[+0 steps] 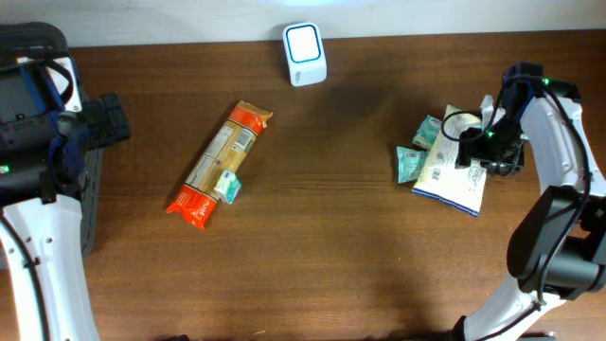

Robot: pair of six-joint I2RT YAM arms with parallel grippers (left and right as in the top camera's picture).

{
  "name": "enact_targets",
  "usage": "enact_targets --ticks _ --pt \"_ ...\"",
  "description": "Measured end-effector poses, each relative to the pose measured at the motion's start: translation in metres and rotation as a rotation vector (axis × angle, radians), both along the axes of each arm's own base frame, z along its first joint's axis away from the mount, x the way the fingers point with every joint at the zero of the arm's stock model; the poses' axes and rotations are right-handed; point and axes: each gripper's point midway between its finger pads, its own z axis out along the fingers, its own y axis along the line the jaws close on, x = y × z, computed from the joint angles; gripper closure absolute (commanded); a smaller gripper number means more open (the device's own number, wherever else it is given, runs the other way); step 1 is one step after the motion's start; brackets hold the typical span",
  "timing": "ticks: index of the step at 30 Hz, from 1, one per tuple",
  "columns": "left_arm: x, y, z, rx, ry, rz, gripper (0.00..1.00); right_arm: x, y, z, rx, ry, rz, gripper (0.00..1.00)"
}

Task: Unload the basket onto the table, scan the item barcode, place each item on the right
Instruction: 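Carry the snack bag right and release it on the table, then reach the right gripper to the small green box and grasp it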

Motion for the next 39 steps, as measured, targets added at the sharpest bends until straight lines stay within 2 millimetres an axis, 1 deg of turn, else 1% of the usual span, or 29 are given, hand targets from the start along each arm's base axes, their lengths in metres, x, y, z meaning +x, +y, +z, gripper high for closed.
enact_targets --ticks 1,2,3,5,6,8,9,10,11,12,13,14,15,16,17,19,20,22,24,25,26,27,29,31,32,33,35,37,39 --pt "0.000 0.000 0.000 0.000 0.001 0.000 0.01 0.000 0.005 0.009 0.005 0.007 0.011 0.34" --pt "0.000 0.000 0.000 0.000 0.001 0.000 0.01 0.007 0.012 0.023 0.007 -0.015 0.031 0.34" --pt "0.000 0.000 0.000 0.000 0.001 0.000 0.01 0.020 0.031 0.045 0.011 -0.064 0.082 0.34" --pt "0.000 0.000 0.000 0.000 0.000 0.000 0.01 0.033 0.059 0.060 0.032 -0.121 0.150 0.34" --pt "0.000 0.000 0.000 0.000 0.000 0.000 0.01 0.043 0.091 0.067 0.077 -0.168 0.208 0.35" --pt "0.000 0.000 0.000 0.000 -0.001 0.000 0.01 0.051 0.138 0.073 0.146 -0.214 0.255 0.34" --pt "0.000 0.000 0.000 0.000 0.000 0.000 0.01 0.054 0.188 0.077 0.192 -0.256 0.325 0.35" --pt "0.000 0.000 0.000 0.000 -0.001 0.000 0.01 0.059 0.206 0.079 0.207 -0.289 0.335 0.35" --pt "0.000 0.000 0.000 0.000 0.000 0.000 0.01 0.068 0.232 0.083 0.227 -0.349 0.349 0.34" --pt "0.000 0.000 0.000 0.000 0.000 0.000 0.01 0.065 0.268 0.087 0.253 -0.382 0.380 0.34" --pt "0.000 0.000 0.000 0.000 -0.001 0.000 0.01 0.060 0.295 0.090 0.265 -0.401 0.399 0.34" --pt "0.000 0.000 0.000 0.000 0.000 0.000 0.01 0.058 0.329 0.094 0.279 -0.443 0.395 0.23" --pt "0.000 0.000 0.000 0.000 0.000 0.000 0.01 0.050 0.356 0.092 0.285 -0.454 0.392 0.12" --pt "0.000 0.000 0.000 0.000 0.000 0.000 0.01 0.050 0.370 0.090 0.287 -0.471 0.382 0.04" --pt "0.000 0.000 0.000 0.000 0.000 0.000 0.01 0.055 0.391 0.084 0.303 -0.500 0.358 0.02" --pt "0.000 0.000 0.000 0.000 -0.001 0.000 0.01 0.050 0.426 0.057 0.318 -0.487 0.348 0.02" --pt "0.000 0.000 0.000 0.000 0.000 0.000 0.01 0.045 0.439 0.045 0.319 -0.473 0.361 0.02" --pt "0.000 0.000 0.000 0.000 0.000 0.000 0.01 0.030 0.460 0.026 0.319 -0.443 0.392 0.08" --pt "0.000 0.000 0.000 0.000 0.000 0.000 0.01 0.018 0.473 0.017 0.321 -0.426 0.416 0.11" --pt "0.000 0.000 0.000 0.000 0.000 0.000 0.01 0.014 0.482 0.014 0.329 -0.430 0.431 0.17" --pt "0.000 0.000 0.000 0.000 0.000 0.000 0.01 0.011 0.487 0.009 0.330 -0.427 0.442 0.20" --pt "0.000 0.000 0.000 0.000 0.000 0.000 0.01 0.009 0.492 0.000 0.328 -0.421 0.450 0.19" --pt "0.000 0.000 0.000 0.000 0.000 0.000 0.01 0.006 0.497 -0.025 0.310 -0.391 0.457 0.19" --pt "0.000 0.000 0.000 0.000 -0.001 0.000 0.01 0.005 0.498 -0.039 0.298 -0.373 0.459 0.21" --pt "0.000 0.000 0.000 0.000 0.000 0.000 0.01 0.005 0.498 -0.042 0.296 -0.370 0.459 0.24" --pt "0.000 0.000 0.000 0.000 0.000 0.000 0.01 0.005 0.498 -0.042 0.297 -0.370 0.456 0.28" --pt "0.000 0.000 0.000 0.000 0.000 0.000 0.01 0.002 0.495 -0.044 0.286 -0.354 0.458 0.42" --pt "0.000 0.000 0.000 0.000 0.000 0.000 0.01 -0.004 0.485 -0.050 0.254 -0.312 0.466 0.64" --pt "0.000 0.000 0.000 0.000 0.000 0.000 0.01 -0.012 0.470 -0.056 0.227 -0.247 0.490 0.79"
